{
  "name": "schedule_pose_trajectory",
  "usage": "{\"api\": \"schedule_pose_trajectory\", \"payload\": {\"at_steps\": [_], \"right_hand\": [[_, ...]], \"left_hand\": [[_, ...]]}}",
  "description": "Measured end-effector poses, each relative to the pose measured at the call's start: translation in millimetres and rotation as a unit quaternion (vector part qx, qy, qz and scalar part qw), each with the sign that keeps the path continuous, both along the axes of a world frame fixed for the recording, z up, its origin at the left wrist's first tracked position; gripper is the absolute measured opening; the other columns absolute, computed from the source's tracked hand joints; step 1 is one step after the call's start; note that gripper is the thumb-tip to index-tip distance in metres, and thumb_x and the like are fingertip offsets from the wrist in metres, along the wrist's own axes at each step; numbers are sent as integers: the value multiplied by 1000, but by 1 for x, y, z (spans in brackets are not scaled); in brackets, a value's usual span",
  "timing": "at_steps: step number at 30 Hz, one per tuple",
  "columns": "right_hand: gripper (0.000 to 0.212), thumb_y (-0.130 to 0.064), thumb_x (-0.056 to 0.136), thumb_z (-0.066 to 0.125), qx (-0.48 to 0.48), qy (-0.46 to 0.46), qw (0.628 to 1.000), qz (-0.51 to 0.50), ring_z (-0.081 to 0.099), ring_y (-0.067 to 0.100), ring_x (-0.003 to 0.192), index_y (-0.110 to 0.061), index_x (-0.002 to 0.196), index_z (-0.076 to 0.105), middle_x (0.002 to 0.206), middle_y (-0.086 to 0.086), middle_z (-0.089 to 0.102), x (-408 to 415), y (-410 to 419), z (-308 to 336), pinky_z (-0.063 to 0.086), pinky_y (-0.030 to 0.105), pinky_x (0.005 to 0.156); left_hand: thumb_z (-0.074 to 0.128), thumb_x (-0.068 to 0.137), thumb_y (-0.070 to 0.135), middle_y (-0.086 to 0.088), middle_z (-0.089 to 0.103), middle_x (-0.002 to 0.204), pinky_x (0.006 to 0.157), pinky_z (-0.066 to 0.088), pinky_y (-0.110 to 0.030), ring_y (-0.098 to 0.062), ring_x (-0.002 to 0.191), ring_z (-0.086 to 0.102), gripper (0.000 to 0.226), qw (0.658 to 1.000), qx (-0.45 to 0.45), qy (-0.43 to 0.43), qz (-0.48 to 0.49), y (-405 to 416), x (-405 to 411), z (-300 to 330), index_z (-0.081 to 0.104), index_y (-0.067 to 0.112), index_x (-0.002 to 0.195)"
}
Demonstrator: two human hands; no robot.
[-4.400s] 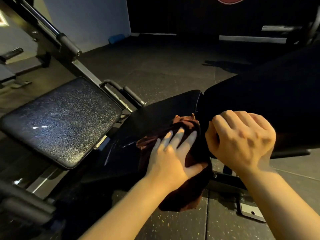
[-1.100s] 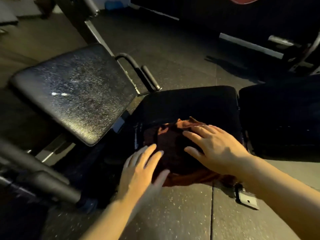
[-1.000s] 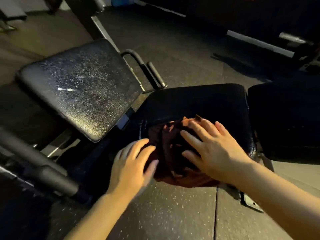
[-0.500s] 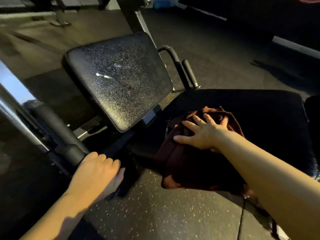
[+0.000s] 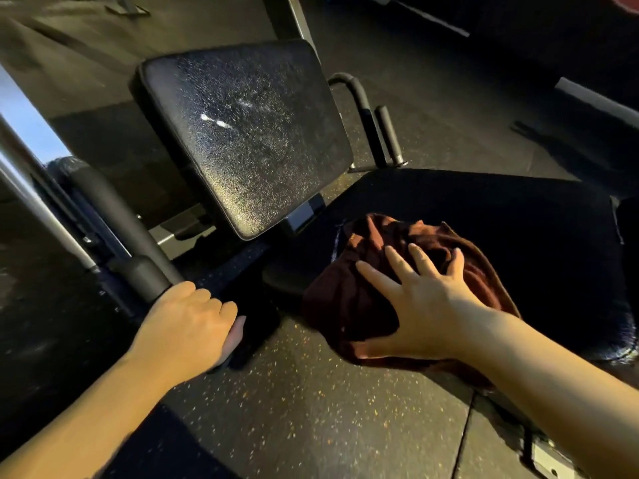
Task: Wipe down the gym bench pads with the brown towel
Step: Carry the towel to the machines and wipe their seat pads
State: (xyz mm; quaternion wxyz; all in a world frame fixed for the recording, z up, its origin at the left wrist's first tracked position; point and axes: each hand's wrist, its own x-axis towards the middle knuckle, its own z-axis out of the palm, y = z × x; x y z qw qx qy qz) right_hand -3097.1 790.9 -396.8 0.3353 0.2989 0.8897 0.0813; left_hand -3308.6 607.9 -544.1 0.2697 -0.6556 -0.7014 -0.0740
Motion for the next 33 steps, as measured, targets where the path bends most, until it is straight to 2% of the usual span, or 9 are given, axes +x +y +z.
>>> {"api": "schedule_pose_trajectory", "payload": {"at_steps": [4, 10, 15, 23, 28, 33], "right_hand": [[94, -72, 91, 39, 57, -1, 998, 6, -11, 42, 149, -33, 152, -20, 163, 12, -16, -6, -14, -12, 4, 77, 109], [85, -74, 92, 25, 53, 35, 998, -7, -8, 47, 148, -28, 155, -10, 163, 18, -12, -48, -27, -44, 1, 80, 104], [83, -75, 92, 20, 27, 40, 999, 5, -9, 49, 147, -29, 156, -7, 163, 18, -13, -95, -27, -73, 0, 82, 102], [87, -85, 84, 25, -26, 36, 999, 1, -13, 38, 149, -41, 155, -2, 165, 8, -10, -124, -14, -86, -3, 80, 105], [97, -93, 74, 25, -37, 17, 999, -34, -16, 30, 150, -47, 152, -9, 165, 2, -15, -99, -2, -62, -4, 73, 110], [101, -98, 61, 12, -25, -18, 992, -124, -18, 34, 149, -53, 149, -13, 163, 1, -20, -55, 8, -21, -2, 69, 114]], "left_hand": [[53, 92, 29, 1, 37, 43, 50, 32, -32, -21, 41, 39, 43, 999, 44, -4, -9, -1, 2, -4, 44, 18, 51], [57, 89, 23, 1, 43, 49, 49, 37, -33, -19, 46, 42, 36, 994, 103, -25, -34, -1, 3, -10, 53, 17, 54], [59, 84, 24, 0, 54, 57, 60, 35, -33, -20, 51, 50, 26, 986, 156, -34, -47, 5, 2, -13, 67, 14, 62], [53, 85, 25, -2, 57, 62, 64, 39, -35, -22, 54, 53, 26, 987, 150, -55, -33, 3, 3, -14, 70, 12, 69], [54, 86, 24, -2, 57, 63, 69, 42, -34, -23, 56, 55, 25, 985, 153, -73, -28, -1, 4, -16, 70, 12, 70], [54, 86, 21, -2, 54, 60, 71, 39, -34, -22, 55, 52, 26, 981, 172, -77, -35, -2, 5, -11, 67, 11, 66]]}}
